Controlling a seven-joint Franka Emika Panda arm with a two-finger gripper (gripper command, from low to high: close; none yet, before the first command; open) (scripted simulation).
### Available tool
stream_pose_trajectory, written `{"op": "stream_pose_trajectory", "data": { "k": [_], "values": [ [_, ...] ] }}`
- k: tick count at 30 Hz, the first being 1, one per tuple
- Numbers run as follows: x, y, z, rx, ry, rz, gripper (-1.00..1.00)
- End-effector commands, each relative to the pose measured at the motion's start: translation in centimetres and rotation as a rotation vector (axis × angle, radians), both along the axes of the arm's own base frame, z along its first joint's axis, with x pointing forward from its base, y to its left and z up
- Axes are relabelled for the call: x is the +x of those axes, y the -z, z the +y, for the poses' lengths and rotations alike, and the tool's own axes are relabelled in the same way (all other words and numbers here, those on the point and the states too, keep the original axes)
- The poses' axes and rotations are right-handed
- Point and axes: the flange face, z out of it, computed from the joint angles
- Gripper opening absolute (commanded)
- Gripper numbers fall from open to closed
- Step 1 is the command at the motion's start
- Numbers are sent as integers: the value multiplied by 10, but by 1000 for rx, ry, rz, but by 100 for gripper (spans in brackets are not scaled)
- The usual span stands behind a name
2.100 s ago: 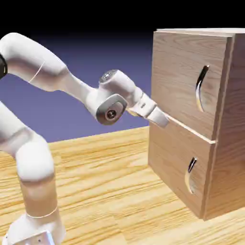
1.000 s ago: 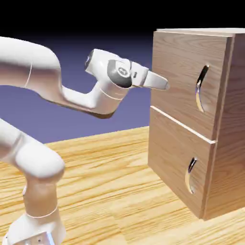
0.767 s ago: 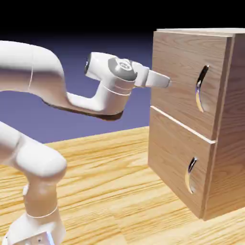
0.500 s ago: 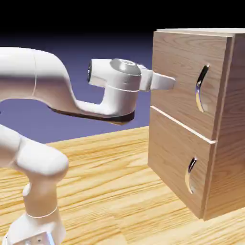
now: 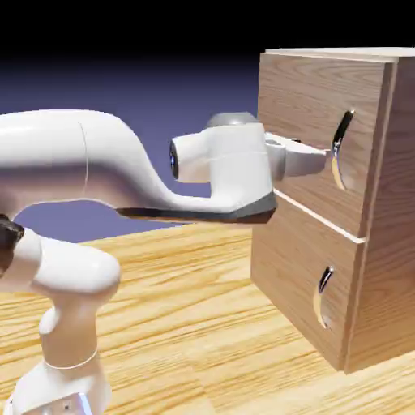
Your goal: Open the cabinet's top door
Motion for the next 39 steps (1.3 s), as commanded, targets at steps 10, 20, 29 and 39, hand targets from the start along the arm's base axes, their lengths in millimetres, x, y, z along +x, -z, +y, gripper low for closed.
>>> {"op": "stream_pose_trajectory", "data": {
  "k": [10,20,29,39],
  "values": [
    [46,3,0,3,15,-8,-100],
    [-14,3,27,2,176,-8,-100],
    [-62,3,57,2,316,-7,-100],
    [-102,3,91,1,445,-8,-100]
  ]
}}
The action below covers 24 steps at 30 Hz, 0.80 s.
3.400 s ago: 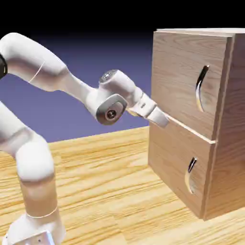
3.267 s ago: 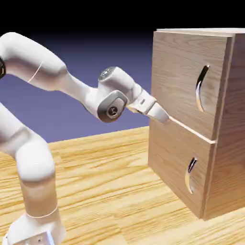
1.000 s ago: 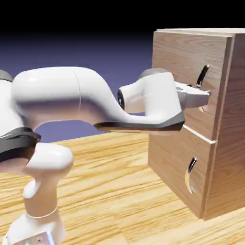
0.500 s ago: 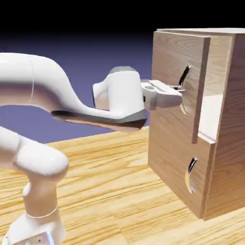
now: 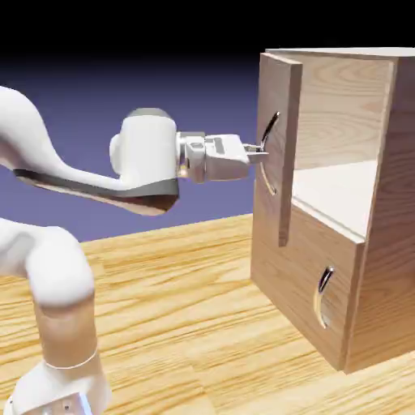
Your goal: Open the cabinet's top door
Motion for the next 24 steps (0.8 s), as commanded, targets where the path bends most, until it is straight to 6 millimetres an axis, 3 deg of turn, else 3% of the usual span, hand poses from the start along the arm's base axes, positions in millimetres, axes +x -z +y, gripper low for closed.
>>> {"op": "stream_pose_trajectory", "data": {
  "k": [1,18,24],
  "values": [
    [-3,0,3,1,12,0,-100],
    [-45,0,51,2,168,-1,-100],
    [-62,0,77,2,246,-1,-100]
  ]
}}
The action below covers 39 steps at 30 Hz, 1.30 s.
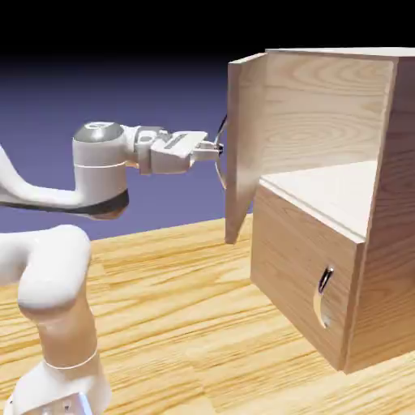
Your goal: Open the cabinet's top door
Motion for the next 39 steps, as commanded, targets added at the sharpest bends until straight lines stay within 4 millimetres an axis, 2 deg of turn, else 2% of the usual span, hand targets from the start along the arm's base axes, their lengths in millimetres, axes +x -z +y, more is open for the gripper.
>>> {"op": "stream_pose_trajectory", "data": {
  "k": [1,11,21,29,39],
  "values": [
    [-3,0,5,2,17,0,-100],
    [-36,0,73,2,201,0,-100],
    [-59,0,172,2,452,-1,-100],
    [-60,0,248,2,640,-1,-100],
    [-45,0,327,2,840,-1,-100]
  ]
}}
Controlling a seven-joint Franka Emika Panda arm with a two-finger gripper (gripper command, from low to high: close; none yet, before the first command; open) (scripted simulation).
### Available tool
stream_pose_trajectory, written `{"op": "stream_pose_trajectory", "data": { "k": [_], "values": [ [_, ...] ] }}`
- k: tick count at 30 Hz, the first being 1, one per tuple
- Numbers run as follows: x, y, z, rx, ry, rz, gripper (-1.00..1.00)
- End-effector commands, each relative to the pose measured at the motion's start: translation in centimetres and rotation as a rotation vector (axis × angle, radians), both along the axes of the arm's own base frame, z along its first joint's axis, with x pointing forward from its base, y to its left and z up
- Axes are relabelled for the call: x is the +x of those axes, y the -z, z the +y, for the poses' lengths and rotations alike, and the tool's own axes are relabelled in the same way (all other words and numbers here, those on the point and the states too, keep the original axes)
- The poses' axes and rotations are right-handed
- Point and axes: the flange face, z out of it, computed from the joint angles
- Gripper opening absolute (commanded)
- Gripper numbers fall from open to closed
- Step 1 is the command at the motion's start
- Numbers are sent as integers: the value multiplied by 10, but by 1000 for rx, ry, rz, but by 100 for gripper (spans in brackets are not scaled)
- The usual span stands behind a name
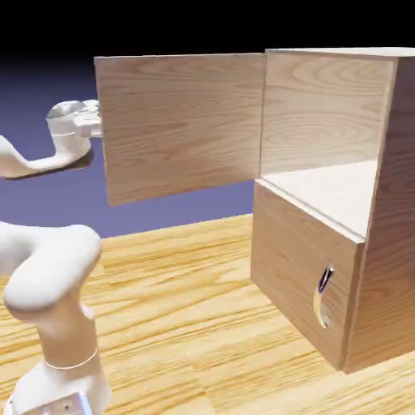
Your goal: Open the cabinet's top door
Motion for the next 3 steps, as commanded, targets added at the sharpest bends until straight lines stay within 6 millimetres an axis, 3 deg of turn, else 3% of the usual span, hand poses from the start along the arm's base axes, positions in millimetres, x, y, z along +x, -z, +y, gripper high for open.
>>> {"op": "stream_pose_trajectory", "data": {
  "k": [1,3],
  "values": [
    [2,0,7,0,19,0,-100],
    [5,0,15,0,41,0,-100]
  ]
}}
